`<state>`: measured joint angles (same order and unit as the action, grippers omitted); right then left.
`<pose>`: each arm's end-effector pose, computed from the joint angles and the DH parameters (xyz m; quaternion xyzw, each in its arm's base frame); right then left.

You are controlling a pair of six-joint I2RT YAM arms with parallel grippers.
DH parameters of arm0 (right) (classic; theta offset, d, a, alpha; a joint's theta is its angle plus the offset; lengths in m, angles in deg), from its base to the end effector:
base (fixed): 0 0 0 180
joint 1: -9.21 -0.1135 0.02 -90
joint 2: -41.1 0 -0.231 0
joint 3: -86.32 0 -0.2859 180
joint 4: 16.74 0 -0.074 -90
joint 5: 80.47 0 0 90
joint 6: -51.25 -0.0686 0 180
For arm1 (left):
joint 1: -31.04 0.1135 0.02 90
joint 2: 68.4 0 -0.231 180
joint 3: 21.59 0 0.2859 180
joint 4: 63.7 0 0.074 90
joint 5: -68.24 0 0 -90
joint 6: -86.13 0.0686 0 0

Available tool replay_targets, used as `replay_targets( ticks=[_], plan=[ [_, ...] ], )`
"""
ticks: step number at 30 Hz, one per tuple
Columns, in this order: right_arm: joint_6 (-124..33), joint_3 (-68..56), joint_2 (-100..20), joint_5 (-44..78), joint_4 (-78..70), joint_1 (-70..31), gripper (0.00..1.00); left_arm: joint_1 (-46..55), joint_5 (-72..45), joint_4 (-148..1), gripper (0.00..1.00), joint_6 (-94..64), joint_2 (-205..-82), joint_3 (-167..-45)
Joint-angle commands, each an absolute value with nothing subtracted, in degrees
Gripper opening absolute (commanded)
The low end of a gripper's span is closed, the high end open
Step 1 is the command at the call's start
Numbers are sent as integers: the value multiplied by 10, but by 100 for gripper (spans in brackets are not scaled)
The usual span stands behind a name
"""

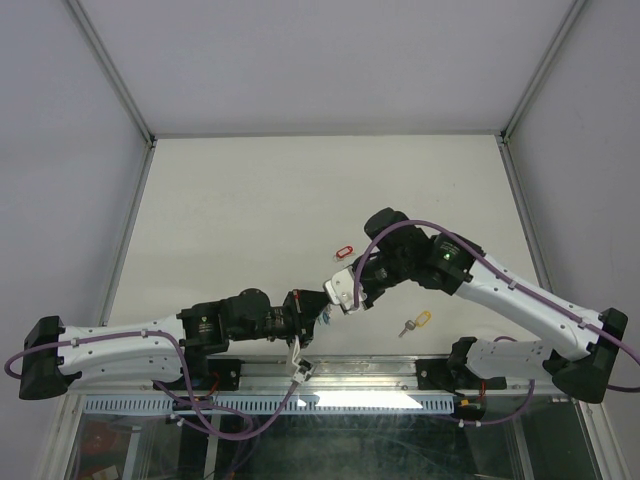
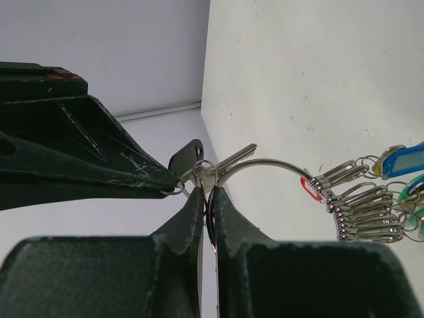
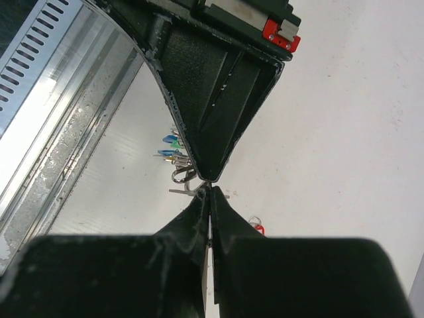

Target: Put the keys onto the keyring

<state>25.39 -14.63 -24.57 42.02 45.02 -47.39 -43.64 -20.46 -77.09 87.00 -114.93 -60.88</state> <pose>0.1292 0.2629 0.2916 -0.8292 0.3573 0.2385 0.3575 0.0720 -0.2687 0.1949 0.8165 0.0970 0.0709 0.5647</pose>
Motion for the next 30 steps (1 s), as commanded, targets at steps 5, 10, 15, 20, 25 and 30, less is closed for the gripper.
replay_targets(
  ticks=[5,10,15,20,25,30],
  plan=[
    [246,-146,-230,444,435,-475,0,-442,-207,-738,0,876,-1147,-630],
    [246,-150,-235,445,434,-477,0,-442,-206,-735,0,874,-1144,-630],
    [246,-150,-240,446,434,-481,0,-442,-206,-734,0,875,-1143,-630],
    [245,-149,-245,452,430,-484,0,-442,-206,-734,0,875,-1145,-631],
    [244,-150,-248,454,431,-487,0,-442,-206,-734,0,876,-1146,-631],
    [241,-155,-248,454,430,-489,0,-442,-205,-732,0,877,-1147,-632]
  ],
)
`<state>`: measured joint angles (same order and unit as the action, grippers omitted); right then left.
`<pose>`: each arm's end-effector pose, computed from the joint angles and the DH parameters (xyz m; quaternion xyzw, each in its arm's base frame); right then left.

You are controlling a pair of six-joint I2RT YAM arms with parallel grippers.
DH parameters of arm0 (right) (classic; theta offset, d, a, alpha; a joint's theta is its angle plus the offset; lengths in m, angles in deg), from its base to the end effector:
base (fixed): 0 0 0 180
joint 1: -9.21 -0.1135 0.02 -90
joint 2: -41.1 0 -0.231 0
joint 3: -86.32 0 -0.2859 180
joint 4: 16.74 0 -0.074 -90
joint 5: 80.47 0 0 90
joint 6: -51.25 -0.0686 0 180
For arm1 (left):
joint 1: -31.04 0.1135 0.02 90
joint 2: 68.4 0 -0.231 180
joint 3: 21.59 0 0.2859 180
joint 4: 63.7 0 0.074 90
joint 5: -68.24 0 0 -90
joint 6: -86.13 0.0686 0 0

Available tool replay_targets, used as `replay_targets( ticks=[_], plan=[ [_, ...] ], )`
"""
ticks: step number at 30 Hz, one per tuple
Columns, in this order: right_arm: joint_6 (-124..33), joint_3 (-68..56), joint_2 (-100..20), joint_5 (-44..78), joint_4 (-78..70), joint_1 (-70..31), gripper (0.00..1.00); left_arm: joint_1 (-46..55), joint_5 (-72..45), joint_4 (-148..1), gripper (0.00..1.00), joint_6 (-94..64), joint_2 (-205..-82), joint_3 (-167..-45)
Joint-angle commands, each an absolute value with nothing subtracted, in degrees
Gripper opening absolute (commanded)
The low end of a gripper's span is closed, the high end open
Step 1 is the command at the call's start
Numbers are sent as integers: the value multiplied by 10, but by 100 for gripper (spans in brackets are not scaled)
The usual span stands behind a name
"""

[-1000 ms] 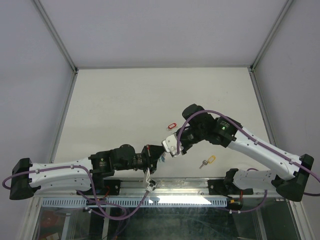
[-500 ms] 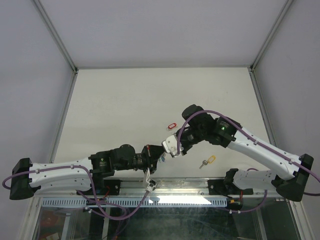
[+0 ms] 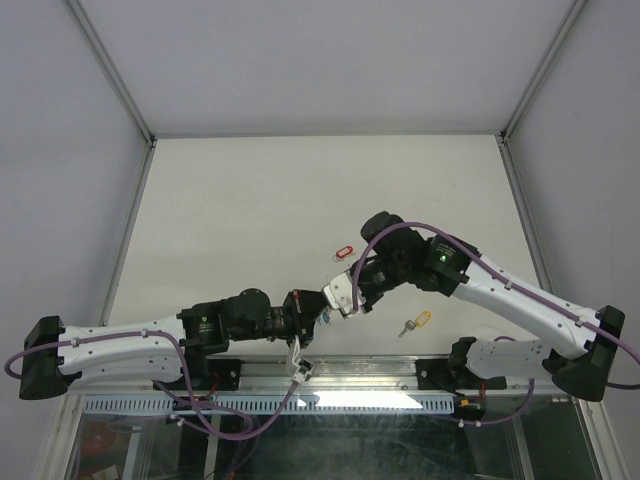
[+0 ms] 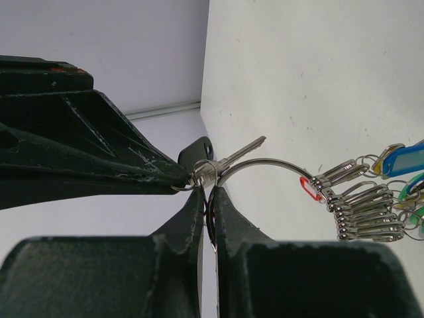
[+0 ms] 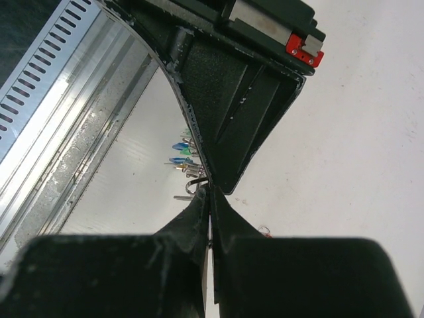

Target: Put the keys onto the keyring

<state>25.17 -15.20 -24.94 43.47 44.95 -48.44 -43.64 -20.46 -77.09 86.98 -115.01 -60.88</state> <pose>0.1233 0.2662 0.2870 -0.8322 0.3489 0.2550 0.3475 0.0720 -0.2688 0.1945 0.8169 0.0972 0.0707 0.5641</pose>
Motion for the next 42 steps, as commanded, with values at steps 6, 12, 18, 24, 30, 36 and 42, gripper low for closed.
replay_targets(
  ticks=[6,12,18,24,30,36,42],
  plan=[
    [238,-159,-251,455,436,-491,0,-443,-206,-732,0,877,-1146,-632],
    [238,-158,-257,456,440,-492,0,-443,-207,-731,0,879,-1145,-632],
    [235,-157,-261,459,446,-494,0,-443,-209,-731,0,881,-1143,-631],
    [239,-159,-266,450,449,-497,0,-443,-204,-727,0,881,-1142,-631],
    [243,-165,-267,438,440,-499,0,-443,-200,-728,0,881,-1139,-631],
    [249,-176,-262,418,422,-499,0,-443,-195,-727,0,877,-1138,-631],
    [253,-185,-253,408,394,-499,0,-443,-190,-727,0,874,-1137,-631]
  ],
)
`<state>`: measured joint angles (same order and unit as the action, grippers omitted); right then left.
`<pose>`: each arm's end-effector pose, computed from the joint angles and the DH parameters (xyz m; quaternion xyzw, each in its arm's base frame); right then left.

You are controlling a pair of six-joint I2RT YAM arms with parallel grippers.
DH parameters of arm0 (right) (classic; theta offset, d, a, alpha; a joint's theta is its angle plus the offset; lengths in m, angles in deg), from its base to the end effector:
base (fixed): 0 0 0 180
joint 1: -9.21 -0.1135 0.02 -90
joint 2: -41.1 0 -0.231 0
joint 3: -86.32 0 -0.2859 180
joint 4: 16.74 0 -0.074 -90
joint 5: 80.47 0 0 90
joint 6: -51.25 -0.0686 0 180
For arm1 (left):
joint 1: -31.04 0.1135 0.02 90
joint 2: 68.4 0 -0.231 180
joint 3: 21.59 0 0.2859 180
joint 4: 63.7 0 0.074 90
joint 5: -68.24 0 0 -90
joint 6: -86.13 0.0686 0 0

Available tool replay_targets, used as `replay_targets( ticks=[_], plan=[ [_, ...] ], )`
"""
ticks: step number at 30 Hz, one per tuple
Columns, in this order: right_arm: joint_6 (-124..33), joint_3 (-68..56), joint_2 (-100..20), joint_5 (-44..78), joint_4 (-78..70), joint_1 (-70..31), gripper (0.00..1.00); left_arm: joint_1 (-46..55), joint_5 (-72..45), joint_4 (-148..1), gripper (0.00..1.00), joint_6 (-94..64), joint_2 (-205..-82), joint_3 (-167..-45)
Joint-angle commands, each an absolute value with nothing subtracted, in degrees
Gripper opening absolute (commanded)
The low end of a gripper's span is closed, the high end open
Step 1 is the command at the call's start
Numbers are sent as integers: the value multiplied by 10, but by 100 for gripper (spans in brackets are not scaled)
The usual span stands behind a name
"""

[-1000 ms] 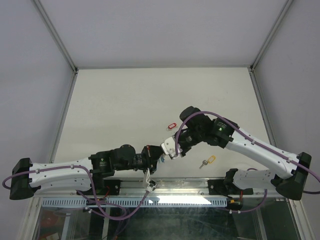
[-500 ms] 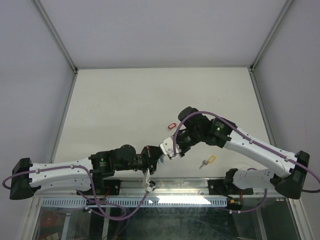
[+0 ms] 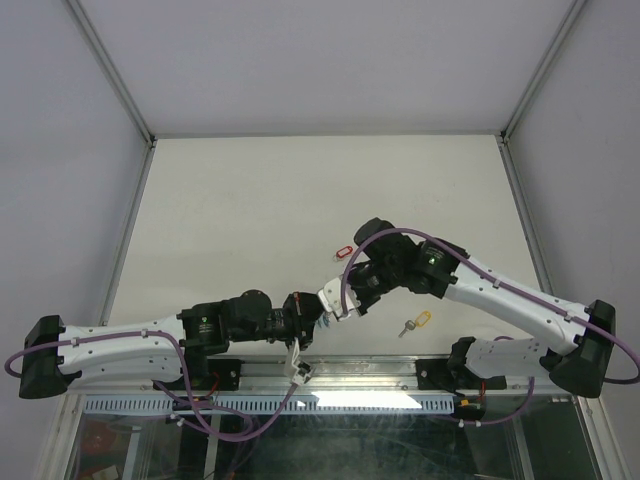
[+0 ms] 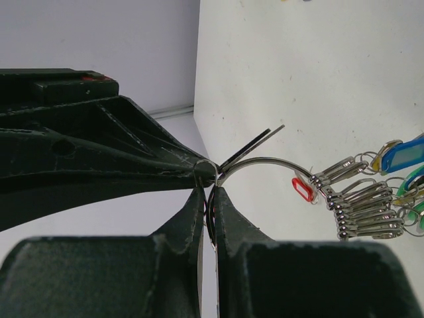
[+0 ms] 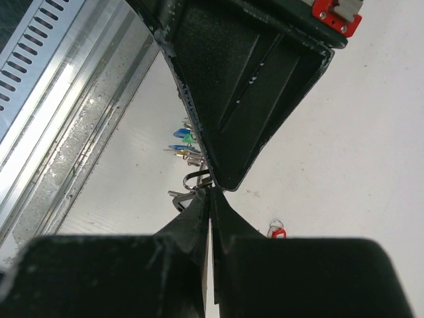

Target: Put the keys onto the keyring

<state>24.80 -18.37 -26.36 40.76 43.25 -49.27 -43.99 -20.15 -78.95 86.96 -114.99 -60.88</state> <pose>0.1245 0.2710 0.2612 -0.8392 0.3651 0.2405 0.3234 0.0696 -0.2676 0.1903 0.8263 0.0946 0.0647 0.5515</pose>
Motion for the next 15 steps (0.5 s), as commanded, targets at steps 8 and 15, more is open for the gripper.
replay_targets(
  ticks=[8,15],
  plan=[
    [243,-177,-236,388,399,-499,0,-443,-195,-727,0,870,-1139,-629],
    [22,-208,-220,310,389,-475,0,-443,-237,-755,0,834,-1133,-628]
  ],
)
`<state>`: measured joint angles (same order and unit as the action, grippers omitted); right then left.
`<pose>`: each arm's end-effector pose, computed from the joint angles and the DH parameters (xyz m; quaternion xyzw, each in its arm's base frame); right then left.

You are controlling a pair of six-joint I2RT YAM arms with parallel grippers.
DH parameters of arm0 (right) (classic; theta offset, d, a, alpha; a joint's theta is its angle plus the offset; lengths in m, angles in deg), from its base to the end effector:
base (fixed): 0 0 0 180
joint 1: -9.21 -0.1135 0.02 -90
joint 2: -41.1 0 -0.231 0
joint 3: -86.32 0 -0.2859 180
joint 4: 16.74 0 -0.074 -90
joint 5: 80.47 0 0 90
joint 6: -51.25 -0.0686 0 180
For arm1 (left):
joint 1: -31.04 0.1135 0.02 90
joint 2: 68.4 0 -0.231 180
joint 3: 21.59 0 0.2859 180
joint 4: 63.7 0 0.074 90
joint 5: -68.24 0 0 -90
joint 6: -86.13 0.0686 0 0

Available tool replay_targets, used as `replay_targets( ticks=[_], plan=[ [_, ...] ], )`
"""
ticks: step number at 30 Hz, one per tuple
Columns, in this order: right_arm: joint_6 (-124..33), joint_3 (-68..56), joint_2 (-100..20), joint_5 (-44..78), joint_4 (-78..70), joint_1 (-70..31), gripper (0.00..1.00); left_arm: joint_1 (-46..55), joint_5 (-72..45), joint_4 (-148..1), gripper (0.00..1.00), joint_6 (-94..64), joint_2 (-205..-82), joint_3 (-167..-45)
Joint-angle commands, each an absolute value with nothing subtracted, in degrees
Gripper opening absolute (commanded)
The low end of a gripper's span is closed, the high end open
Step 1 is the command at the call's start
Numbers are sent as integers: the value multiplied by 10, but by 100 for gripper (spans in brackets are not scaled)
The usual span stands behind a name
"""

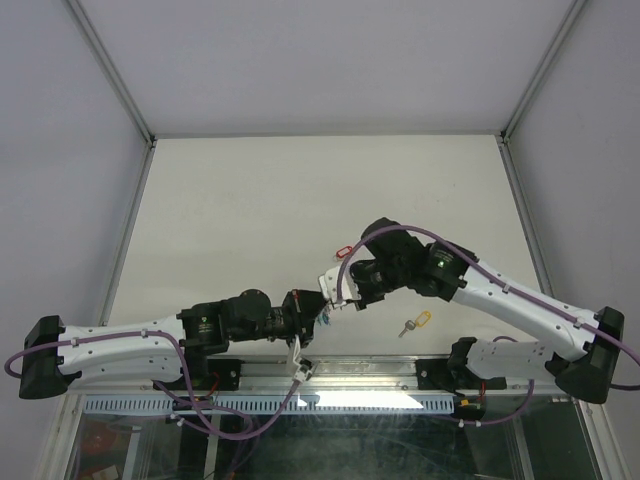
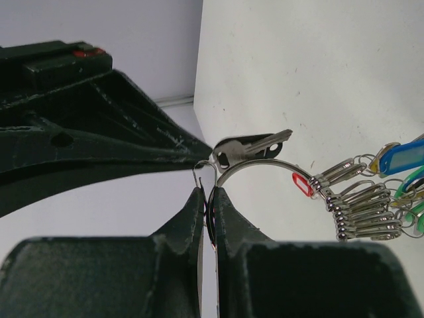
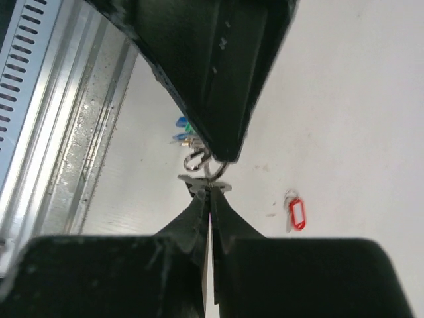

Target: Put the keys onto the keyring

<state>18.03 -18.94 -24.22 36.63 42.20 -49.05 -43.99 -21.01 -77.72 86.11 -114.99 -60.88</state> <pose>0.1277 0.2659 0.2675 -0.8130 0.4214 0.2242 0.3335 0.0709 -0.2685 0.1931 0.8191 0.1040 0.0680 0.5600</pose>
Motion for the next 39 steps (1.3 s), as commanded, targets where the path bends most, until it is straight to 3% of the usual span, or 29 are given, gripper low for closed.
replay_targets(
  ticks=[1,13,29,39],
  plan=[
    [-22,-218,-219,293,378,-467,0,-443,-244,-760,0,826,-1130,-625],
    [-384,-248,-324,249,382,-341,0,-442,-311,-758,0,793,-1094,-589],
    [-462,-242,-492,161,273,-273,1,-442,-307,-755,0,799,-1099,-587],
    [-467,-233,-529,135,248,-269,9,-437,-306,-754,0,800,-1102,-587]
  ],
)
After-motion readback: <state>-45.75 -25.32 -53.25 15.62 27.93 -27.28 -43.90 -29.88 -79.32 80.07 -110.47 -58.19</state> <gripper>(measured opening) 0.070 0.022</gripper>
